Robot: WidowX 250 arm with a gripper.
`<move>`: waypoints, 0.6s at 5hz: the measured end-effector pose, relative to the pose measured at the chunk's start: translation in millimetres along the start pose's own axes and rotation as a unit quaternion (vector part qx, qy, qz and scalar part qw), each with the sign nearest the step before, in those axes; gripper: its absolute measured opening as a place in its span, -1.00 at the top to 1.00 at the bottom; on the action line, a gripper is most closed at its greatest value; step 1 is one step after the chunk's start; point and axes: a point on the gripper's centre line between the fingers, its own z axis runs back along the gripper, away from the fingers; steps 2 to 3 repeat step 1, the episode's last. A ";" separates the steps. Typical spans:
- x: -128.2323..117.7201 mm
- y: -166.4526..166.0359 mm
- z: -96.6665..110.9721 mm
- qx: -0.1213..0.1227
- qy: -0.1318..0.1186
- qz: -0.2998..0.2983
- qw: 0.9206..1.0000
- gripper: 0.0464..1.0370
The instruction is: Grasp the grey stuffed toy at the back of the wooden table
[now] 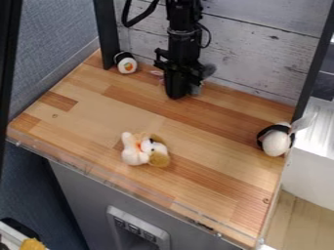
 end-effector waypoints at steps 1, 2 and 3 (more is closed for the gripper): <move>-0.4 0.6 -0.4 0.002 0.001 -0.007 1.000 0.97; -0.4 0.6 -0.4 0.002 0.001 -0.007 1.000 0.97; -0.4 0.6 -0.4 0.002 0.001 -0.007 1.000 0.97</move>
